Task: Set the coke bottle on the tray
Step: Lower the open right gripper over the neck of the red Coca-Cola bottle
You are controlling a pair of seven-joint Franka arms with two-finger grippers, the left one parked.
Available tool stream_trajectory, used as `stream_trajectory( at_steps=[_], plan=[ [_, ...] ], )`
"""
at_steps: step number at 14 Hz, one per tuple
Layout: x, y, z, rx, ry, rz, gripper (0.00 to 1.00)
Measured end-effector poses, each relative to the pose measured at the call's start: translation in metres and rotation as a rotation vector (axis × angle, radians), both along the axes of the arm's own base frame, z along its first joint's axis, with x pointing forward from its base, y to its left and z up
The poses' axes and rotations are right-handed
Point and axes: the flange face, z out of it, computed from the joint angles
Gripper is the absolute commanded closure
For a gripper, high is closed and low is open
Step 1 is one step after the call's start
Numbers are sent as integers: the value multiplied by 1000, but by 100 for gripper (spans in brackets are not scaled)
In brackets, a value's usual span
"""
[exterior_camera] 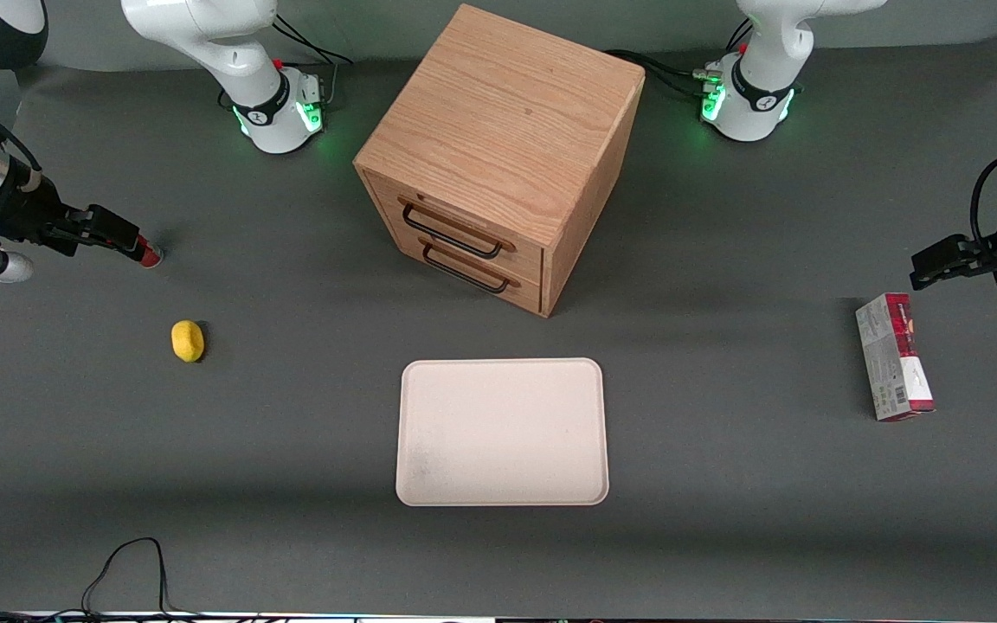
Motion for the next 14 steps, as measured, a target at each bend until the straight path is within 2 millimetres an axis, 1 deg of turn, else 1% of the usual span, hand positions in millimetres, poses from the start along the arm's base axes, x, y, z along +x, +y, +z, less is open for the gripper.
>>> stream_trajectory(
  at_steps=[2, 5, 6, 7, 8, 9, 10, 11, 12, 13, 14],
  plan=[
    [0, 3, 0, 0, 0, 5, 0],
    [0, 1, -3, -8, 9, 4, 0],
    [-1, -3, -7, -33, 20, 2, 0],
    [-2, -12, -17, -76, 43, -3, 0],
    [-4, -27, -33, -122, 79, -10, 0],
    [-5, -49, -51, -146, 105, -8, 0],
    [-7, -78, -70, -145, 108, -1, 0],
    [-13, -111, -89, -134, 98, -10, 0],
    [-25, -145, -106, -121, 81, -29, 0],
    [-41, -173, -123, -104, 64, -37, 0],
    [-60, -192, -137, -85, 53, -34, 0]
  ],
)
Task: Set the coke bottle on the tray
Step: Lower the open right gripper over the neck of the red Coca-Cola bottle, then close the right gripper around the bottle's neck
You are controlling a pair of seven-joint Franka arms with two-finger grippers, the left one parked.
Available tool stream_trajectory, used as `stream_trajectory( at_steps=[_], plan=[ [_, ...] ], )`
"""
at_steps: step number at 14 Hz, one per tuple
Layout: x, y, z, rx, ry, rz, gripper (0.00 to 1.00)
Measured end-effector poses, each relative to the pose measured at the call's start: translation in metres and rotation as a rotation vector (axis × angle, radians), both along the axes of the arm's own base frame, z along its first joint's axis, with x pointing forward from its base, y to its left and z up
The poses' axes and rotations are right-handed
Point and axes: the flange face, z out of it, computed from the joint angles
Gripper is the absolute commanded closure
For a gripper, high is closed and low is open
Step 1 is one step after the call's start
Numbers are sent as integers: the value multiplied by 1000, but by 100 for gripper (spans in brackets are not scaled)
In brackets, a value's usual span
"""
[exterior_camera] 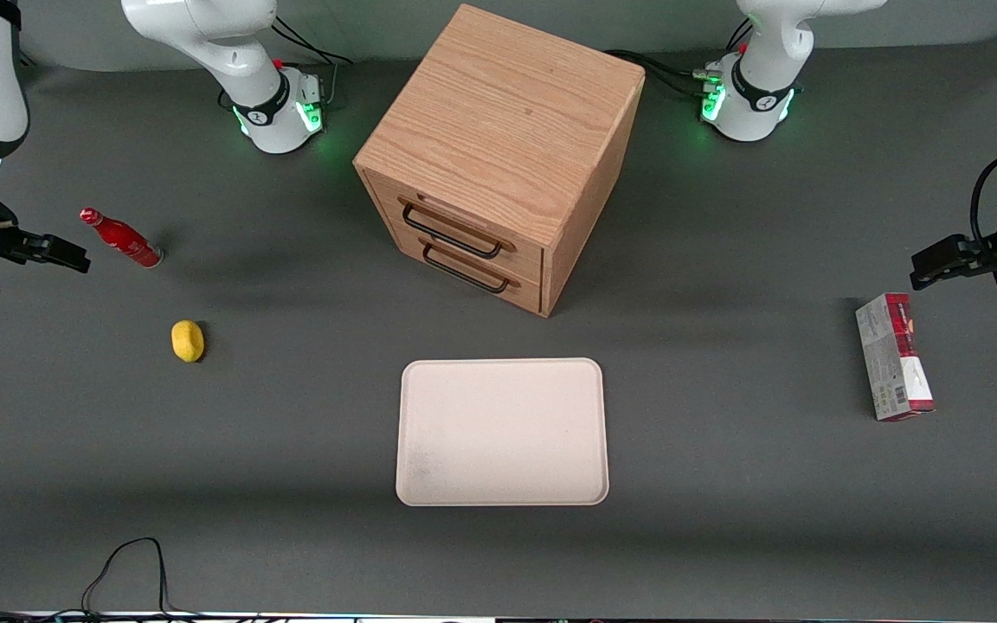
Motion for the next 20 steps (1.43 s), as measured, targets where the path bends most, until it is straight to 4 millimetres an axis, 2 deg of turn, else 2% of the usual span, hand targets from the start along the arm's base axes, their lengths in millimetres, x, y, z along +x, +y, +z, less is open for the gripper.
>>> stream_trajectory(
  at_steps=[3, 6, 8, 10, 13, 18, 20],
  plan=[
    [-50, -39, -35, 58, -27, 16, 0],
    [-100, -86, -83, 107, -88, 29, 0],
    [-122, -93, -112, 131, -93, 38, 0],
    [-137, -99, -129, 142, -105, 55, 0],
    [-158, -121, -139, 158, -119, 64, 0],
    [-163, -114, -150, 168, -116, 72, 0],
    [-164, -112, -153, 153, -108, 92, 4]
  ],
)
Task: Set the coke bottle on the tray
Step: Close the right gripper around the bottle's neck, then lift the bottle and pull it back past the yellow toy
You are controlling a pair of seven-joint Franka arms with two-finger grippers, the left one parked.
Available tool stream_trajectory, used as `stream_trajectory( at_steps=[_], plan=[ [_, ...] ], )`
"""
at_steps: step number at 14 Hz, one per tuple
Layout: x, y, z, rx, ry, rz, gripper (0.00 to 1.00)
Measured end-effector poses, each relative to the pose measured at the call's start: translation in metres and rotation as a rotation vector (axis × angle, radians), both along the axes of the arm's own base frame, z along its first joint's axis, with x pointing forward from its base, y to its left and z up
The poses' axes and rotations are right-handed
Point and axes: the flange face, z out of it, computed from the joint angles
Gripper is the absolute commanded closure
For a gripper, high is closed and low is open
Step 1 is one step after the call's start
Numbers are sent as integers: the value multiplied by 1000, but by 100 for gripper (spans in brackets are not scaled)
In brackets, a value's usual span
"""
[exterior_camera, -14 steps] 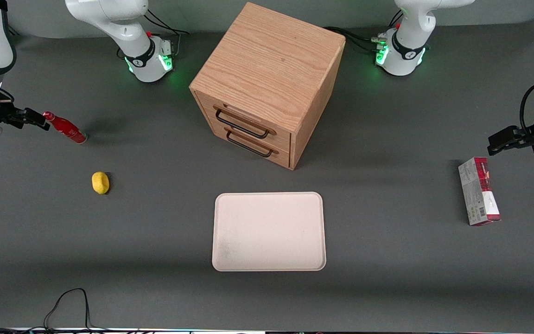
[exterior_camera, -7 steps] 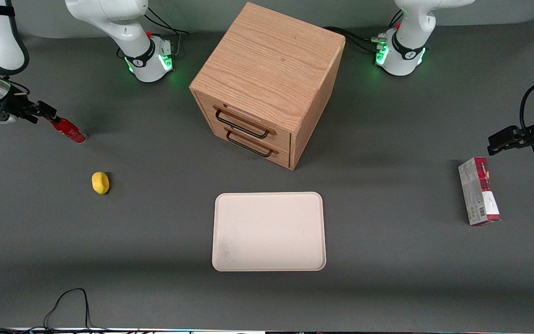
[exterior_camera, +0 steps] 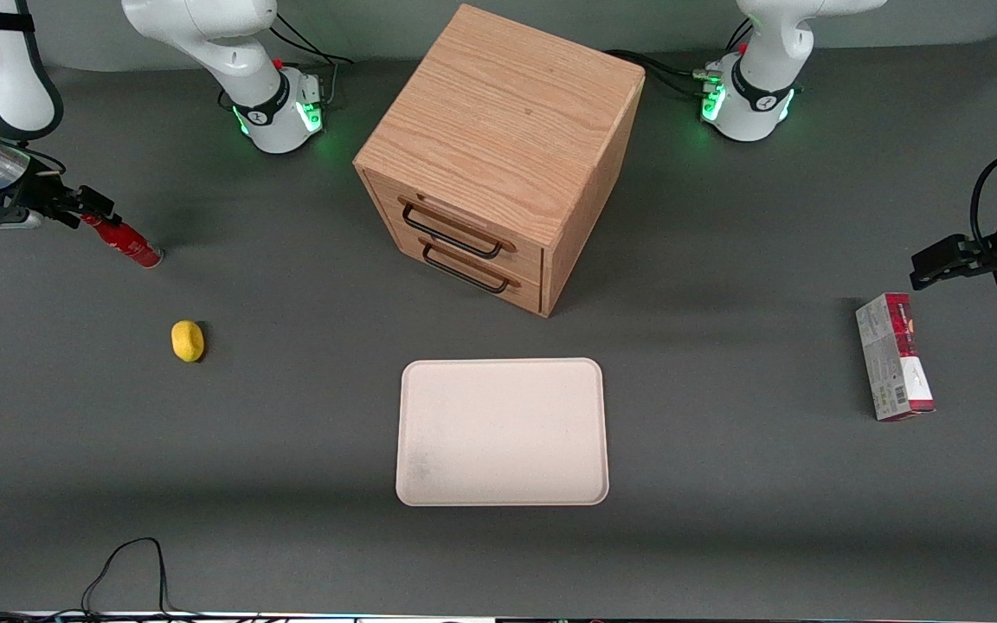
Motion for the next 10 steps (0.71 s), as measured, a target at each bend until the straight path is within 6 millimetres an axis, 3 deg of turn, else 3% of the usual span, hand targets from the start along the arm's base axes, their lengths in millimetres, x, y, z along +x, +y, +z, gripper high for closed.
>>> stream_trajectory(
  at_steps=[2, 5, 6, 10],
  plan=[
    [-1, 1, -1, -13, 9, 18, 32],
    [-1, 1, -2, -15, 12, 21, 96],
    [-1, 1, -2, -15, 12, 21, 100],
    [0, 0, -1, -22, 11, 26, 100]
  ],
)
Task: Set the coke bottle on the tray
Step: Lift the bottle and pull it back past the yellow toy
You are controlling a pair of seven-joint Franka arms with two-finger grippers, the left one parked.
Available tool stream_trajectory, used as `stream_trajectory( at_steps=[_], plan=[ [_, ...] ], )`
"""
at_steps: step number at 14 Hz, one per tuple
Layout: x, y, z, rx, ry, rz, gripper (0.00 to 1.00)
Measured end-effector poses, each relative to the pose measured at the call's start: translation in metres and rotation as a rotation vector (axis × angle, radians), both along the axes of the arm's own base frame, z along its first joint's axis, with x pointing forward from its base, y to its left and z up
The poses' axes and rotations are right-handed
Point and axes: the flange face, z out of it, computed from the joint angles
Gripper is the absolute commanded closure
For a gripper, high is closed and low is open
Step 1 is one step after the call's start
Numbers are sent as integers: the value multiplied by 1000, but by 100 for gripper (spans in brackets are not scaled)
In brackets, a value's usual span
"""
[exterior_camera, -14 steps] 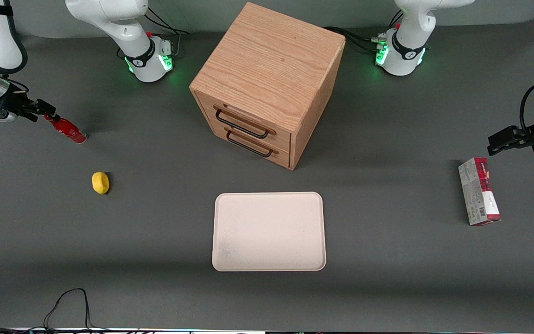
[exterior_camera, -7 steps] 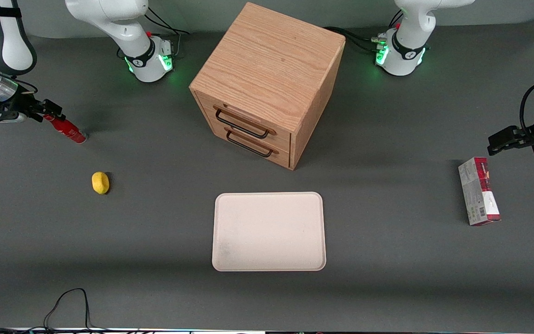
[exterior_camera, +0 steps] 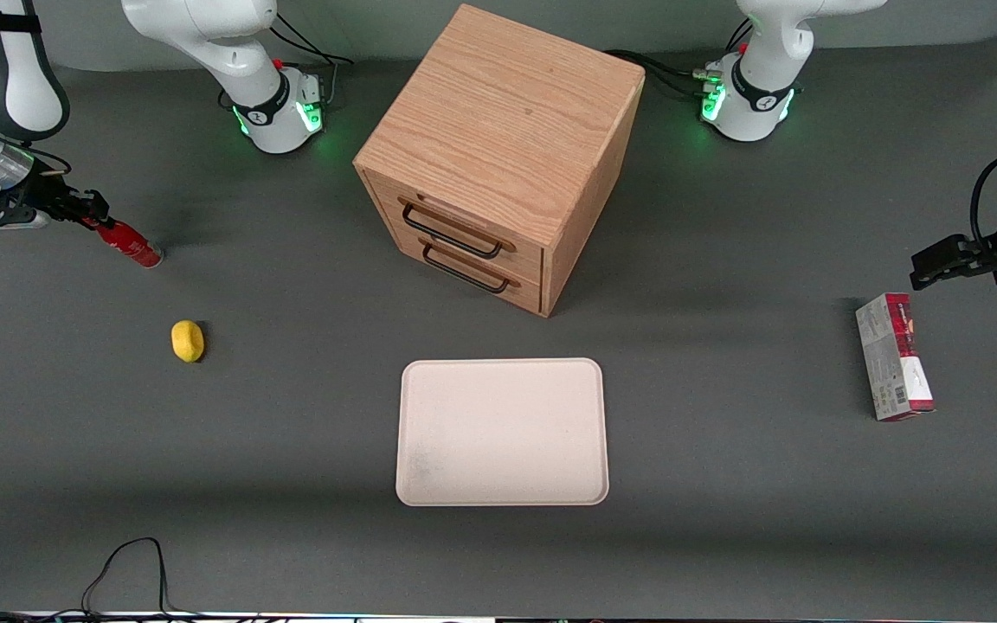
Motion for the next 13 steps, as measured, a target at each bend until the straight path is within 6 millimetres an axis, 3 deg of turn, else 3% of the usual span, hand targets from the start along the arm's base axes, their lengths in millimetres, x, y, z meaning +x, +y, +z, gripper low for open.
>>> stream_trajectory(
  at_steps=[3, 7, 9, 13],
  plan=[
    [7, 4, 2, -13, 5, 20, 100],
    [58, 20, 29, -89, 18, 62, 100],
    [91, 22, 62, -118, 62, 63, 100],
    [158, 45, 155, -154, 43, 12, 100]
  ],
)
